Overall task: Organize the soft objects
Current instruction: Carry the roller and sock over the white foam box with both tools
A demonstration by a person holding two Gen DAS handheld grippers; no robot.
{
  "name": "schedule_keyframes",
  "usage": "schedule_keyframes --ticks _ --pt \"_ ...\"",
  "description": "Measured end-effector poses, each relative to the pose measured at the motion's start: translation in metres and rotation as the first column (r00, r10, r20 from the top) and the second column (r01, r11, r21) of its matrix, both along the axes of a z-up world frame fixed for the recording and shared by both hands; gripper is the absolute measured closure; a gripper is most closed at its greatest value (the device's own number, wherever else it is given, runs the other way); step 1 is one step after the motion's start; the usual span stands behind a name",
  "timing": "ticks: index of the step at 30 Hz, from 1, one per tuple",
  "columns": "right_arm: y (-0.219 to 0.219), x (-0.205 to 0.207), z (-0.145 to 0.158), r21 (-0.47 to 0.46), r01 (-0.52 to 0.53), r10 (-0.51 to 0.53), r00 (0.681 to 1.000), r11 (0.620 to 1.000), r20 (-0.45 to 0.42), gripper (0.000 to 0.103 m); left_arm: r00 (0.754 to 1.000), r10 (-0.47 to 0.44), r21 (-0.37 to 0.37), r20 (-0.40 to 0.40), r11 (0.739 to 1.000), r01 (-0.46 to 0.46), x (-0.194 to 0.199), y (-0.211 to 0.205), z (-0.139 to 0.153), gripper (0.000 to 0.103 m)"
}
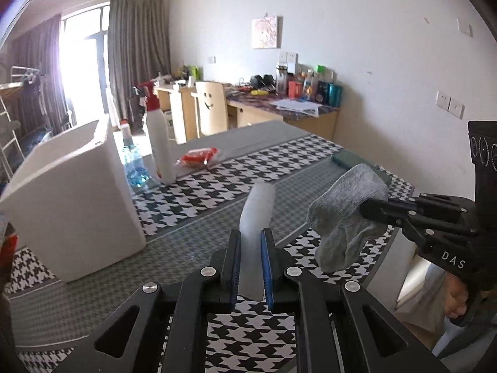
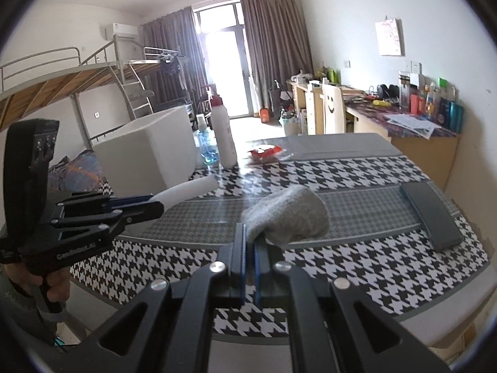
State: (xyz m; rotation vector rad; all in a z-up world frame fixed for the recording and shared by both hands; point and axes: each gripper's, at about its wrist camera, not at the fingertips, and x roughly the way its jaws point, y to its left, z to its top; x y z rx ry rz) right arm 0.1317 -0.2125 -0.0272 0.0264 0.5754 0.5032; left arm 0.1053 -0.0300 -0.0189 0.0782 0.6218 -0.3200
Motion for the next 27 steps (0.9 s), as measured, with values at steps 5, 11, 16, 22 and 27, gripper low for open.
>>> schedule_keyframes --ticks 5,11,16,22,27 --pt "0.009 -0.001 0.006 -0.004 -0.02 0.02 1.0 1.0 0.013 0.097 1.0 0.024 -0.005 0.018 1.0 -0.024 -0.004 0.008 0.005 0.089" --pt "0.019 0.001 0.015 -0.008 -0.041 0.042 0.998 0.999 0.039 0.097 0.996 0.072 -0.023 0.047 0.997 -0.071 -0.004 0.023 0.014 0.089" --pt "0.028 0.003 0.02 -0.001 -0.062 0.062 0.996 0.998 0.057 0.097 0.993 0.097 -0.028 0.067 0.995 -0.095 -0.003 0.032 0.022 0.089" --pt "0.034 0.006 0.028 0.005 -0.074 0.073 0.994 0.997 0.079 0.097 0.991 0.109 -0.031 0.075 0.994 -0.107 -0.003 0.041 0.026 0.089" --pt "0.041 0.008 0.031 0.011 -0.09 0.089 0.992 0.996 0.09 0.097 0.99 0.116 -0.033 0.086 0.993 -0.113 -0.001 0.046 0.031 0.089"
